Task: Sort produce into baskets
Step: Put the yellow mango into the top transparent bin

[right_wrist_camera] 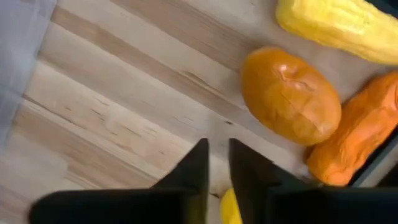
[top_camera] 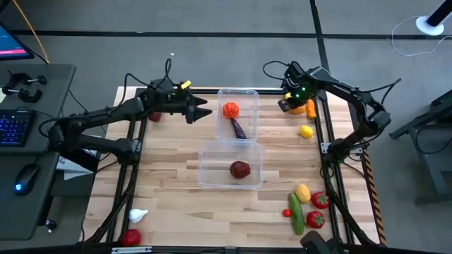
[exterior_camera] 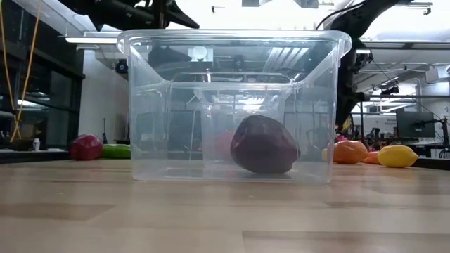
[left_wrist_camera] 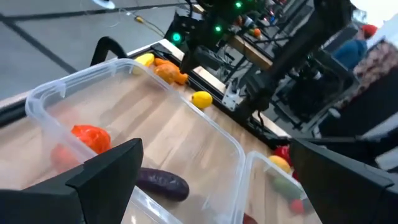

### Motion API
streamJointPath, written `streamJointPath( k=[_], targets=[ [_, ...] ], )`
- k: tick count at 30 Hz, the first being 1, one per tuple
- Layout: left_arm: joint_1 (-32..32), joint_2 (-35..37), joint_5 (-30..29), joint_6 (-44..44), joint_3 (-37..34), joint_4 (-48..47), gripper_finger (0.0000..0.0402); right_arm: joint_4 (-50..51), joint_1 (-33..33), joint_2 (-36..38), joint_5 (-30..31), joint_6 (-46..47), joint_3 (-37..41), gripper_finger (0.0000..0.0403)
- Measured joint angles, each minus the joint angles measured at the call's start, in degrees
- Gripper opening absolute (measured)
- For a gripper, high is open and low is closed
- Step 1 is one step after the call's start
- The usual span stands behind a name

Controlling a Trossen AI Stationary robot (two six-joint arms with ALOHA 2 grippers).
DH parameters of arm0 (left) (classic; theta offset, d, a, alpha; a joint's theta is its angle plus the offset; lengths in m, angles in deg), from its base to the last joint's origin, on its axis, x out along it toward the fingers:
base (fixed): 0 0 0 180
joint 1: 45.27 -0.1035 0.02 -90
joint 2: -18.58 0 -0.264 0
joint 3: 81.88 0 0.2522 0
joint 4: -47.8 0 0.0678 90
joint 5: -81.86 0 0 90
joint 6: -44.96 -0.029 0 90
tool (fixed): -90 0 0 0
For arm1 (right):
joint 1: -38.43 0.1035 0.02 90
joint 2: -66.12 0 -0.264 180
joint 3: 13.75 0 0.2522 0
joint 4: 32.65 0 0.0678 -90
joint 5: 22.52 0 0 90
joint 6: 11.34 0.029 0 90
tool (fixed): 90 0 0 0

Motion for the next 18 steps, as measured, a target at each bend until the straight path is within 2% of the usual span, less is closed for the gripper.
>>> streamJointPath(
  k=[6, 11, 14, 18],
  targets=[
    [0.1, 0.0, 0.0, 1.8, 0.0, 0.0, 0.0392, -1.4, -1.5, -1.9, 3.6, -1.2, 0.0, 0.0197],
    [0.1, 0.0, 0.0, 5.5, 0.0, 0.0, 0.0392, -1.4, -1.4, -4.5, 13.1, -0.6, 0.0, 0.0309],
    [0.1, 0.0, 0.0, 8.4, 0.0, 0.1, 0.0392, -1.4, -1.4, -6.5, 15.3, -3.0, 0.1, 0.035],
    [0.1, 0.0, 0.5, 12.4, 0.0, 1.1, 0.0392, -1.6, -1.3, -8.3, 15.1, -8.9, 0.1, 0.0374]
  ],
)
